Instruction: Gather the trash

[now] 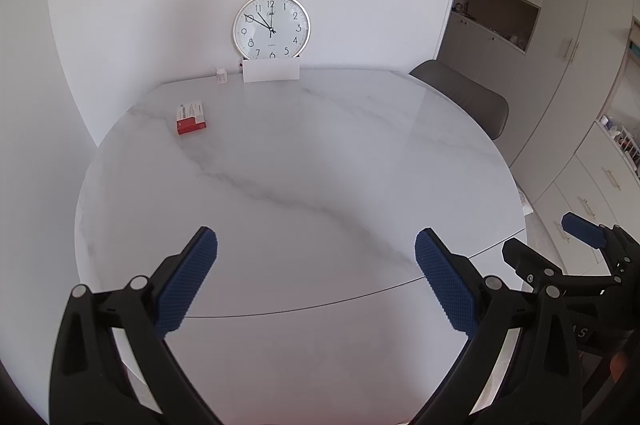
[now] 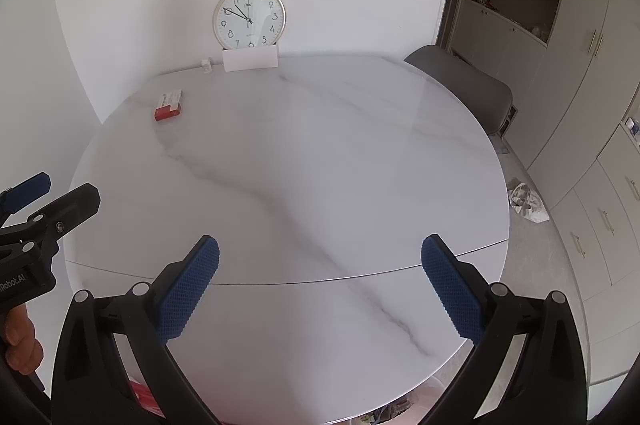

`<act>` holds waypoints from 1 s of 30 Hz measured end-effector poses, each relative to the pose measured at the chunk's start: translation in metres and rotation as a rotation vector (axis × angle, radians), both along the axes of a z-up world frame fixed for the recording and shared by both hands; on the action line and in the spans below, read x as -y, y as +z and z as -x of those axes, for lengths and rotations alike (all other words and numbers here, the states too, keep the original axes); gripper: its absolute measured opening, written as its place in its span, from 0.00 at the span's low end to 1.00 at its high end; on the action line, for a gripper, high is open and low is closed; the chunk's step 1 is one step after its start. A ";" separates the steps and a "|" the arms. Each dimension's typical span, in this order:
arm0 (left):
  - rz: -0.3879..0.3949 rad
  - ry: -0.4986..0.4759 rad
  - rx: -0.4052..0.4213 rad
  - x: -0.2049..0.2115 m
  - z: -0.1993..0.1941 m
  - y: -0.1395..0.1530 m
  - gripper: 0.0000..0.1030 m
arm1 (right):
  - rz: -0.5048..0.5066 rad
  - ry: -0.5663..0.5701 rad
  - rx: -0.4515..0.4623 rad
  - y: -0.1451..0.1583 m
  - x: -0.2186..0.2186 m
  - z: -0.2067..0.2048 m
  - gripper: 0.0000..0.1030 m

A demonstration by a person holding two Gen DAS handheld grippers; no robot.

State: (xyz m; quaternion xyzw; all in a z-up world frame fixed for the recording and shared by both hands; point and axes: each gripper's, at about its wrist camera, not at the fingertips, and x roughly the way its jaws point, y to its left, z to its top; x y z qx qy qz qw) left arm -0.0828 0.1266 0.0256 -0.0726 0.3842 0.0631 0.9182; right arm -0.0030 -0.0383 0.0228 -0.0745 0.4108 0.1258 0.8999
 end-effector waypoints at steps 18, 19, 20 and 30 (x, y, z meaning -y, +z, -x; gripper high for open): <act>-0.006 -0.012 -0.006 0.003 0.002 -0.002 0.92 | -0.002 -0.013 -0.009 -0.004 0.005 -0.001 0.97; -0.006 -0.013 -0.006 0.003 0.002 -0.002 0.92 | -0.001 -0.014 -0.009 -0.004 0.005 -0.001 0.97; -0.007 -0.012 -0.006 0.003 0.002 -0.002 0.92 | -0.001 -0.014 -0.010 -0.004 0.005 -0.001 0.98; -0.004 -0.013 -0.008 0.002 0.001 -0.002 0.92 | 0.000 -0.016 -0.014 -0.007 0.005 -0.001 0.97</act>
